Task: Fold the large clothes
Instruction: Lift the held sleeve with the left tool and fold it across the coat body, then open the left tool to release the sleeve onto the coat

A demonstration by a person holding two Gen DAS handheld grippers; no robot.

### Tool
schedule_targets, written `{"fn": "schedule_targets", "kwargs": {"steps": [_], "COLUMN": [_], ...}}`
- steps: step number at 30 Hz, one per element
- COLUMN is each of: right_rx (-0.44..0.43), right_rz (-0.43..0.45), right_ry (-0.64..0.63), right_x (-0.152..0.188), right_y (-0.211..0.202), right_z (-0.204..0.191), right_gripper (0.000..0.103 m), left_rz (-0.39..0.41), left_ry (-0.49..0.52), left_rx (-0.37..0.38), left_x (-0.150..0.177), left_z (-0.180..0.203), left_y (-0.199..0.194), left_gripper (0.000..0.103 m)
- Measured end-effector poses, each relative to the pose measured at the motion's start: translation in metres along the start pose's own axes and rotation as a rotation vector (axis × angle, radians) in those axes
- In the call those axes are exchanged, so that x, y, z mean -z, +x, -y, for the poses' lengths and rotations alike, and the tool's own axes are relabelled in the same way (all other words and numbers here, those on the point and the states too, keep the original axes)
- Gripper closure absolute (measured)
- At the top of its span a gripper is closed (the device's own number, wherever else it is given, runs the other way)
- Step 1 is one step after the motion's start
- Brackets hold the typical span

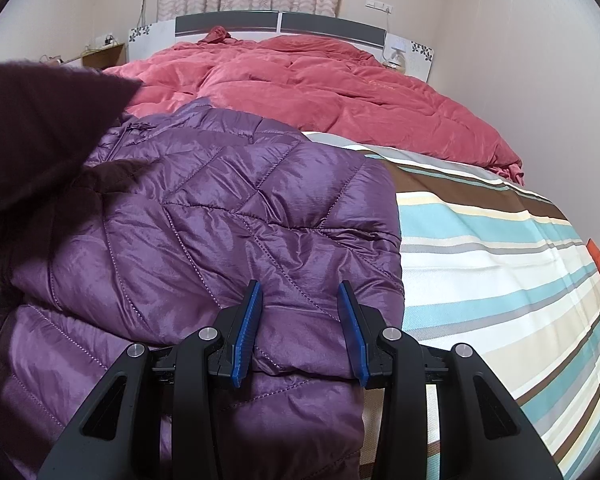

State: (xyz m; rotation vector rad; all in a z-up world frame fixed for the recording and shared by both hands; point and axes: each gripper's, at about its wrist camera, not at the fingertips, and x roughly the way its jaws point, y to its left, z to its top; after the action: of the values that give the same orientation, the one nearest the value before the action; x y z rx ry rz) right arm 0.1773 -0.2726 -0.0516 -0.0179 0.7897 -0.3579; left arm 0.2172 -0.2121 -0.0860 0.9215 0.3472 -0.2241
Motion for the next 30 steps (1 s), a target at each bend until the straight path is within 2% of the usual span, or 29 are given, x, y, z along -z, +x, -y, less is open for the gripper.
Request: {"fn": "schedule_targets", "kwargs": {"steps": [6, 8, 9, 11, 12, 13, 14, 16, 18, 21, 23, 27, 30], "right_rx": [-0.002, -0.003, -0.002, -0.002, -0.002, -0.006, -0.014, -0.032, -0.052, -0.129, -0.168, -0.279, -0.301], "right_rz": [-0.002, -0.004, -0.005, -0.005, -0.004, -0.005, -0.003, 0.028, 0.073, 0.136, 0.156, 0.119, 0.07], "right_ry": [0.003, 0.005, 0.004, 0.004, 0.003, 0.002, 0.005, 0.015, 0.023, 0.068, 0.054, -0.004, -0.051], "right_x": [0.0, 0.001, 0.0, 0.001, 0.0, 0.0, -0.001, -0.003, -0.008, -0.023, -0.034, -0.051, -0.057], "right_y": [0.0, 0.001, 0.001, 0.001, 0.0, 0.0, -0.002, -0.01, -0.024, -0.05, -0.058, -0.046, -0.022], "right_z": [0.001, 0.001, 0.0, 0.001, 0.001, 0.001, 0.002, 0.006, 0.008, 0.001, -0.013, -0.058, -0.083], "right_gripper": [0.064, 0.064, 0.064, 0.064, 0.063, 0.058, 0.053, 0.051, 0.051, 0.051, 0.051, 0.051, 0.052], "left_rz": [-0.034, -0.028, -0.021, 0.016, 0.043, 0.077, 0.093, 0.098, 0.081, 0.001, -0.057, -0.154, -0.238], "left_ry": [0.107, 0.105, 0.095, 0.065, 0.042, 0.004, -0.025, -0.096, -0.193, -0.391, -0.564, -0.784, -0.821], "left_rx": [0.038, 0.038, 0.049, 0.068, 0.072, 0.089, 0.117, 0.165, 0.176, 0.196, 0.202, 0.227, 0.226], "left_x": [0.007, 0.006, 0.006, 0.006, 0.008, 0.012, 0.014, 0.026, 0.045, 0.076, 0.1, 0.131, 0.145], "left_z": [0.028, 0.027, 0.025, 0.015, 0.009, -0.002, -0.009, -0.029, -0.056, -0.095, -0.126, -0.153, -0.153], "left_y": [0.002, -0.002, -0.006, -0.019, -0.029, -0.042, -0.049, -0.06, -0.062, -0.045, -0.028, 0.001, 0.029], "left_gripper": [0.097, 0.093, 0.085, 0.057, 0.031, 0.018, 0.018, 0.018, 0.018, 0.02, 0.023, 0.031, 0.047]}}
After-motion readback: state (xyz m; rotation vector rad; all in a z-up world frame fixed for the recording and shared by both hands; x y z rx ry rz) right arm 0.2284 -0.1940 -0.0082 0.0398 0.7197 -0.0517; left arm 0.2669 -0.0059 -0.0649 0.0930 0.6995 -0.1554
